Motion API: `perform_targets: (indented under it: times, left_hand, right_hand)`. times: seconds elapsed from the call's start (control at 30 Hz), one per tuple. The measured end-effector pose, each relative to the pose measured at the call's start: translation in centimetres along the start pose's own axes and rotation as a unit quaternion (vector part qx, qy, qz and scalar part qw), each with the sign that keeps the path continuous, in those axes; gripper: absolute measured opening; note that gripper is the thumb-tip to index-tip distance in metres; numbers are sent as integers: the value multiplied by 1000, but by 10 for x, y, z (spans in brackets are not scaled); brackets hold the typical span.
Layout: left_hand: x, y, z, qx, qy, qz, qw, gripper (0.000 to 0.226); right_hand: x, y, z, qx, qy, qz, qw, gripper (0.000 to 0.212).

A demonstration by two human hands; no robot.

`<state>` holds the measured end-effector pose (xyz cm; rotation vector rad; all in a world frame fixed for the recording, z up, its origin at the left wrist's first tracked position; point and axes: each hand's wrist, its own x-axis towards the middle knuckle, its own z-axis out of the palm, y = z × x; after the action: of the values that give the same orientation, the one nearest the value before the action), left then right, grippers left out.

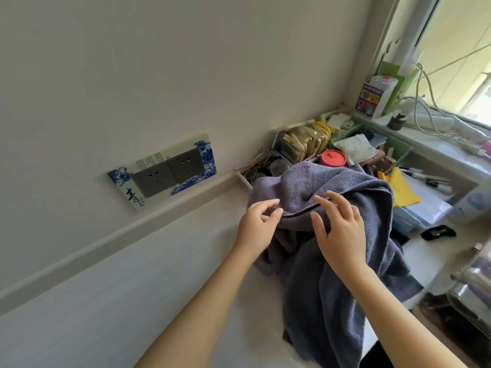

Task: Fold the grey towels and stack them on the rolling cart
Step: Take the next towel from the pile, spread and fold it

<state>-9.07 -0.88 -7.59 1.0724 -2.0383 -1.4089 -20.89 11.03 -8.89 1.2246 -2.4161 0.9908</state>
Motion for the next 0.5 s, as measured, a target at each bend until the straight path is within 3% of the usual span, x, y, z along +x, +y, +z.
perform_targets:
  times: [0.23,0.5]
  left_hand:
    - [18,0,19,84,-51,29,995,35]
    - [21,2,-1,135,-40,71,988,22]
  right_hand:
    - [26,16,2,-6,-107,29,994,34]
    - [46,5,-4,45,-168,19,985,30]
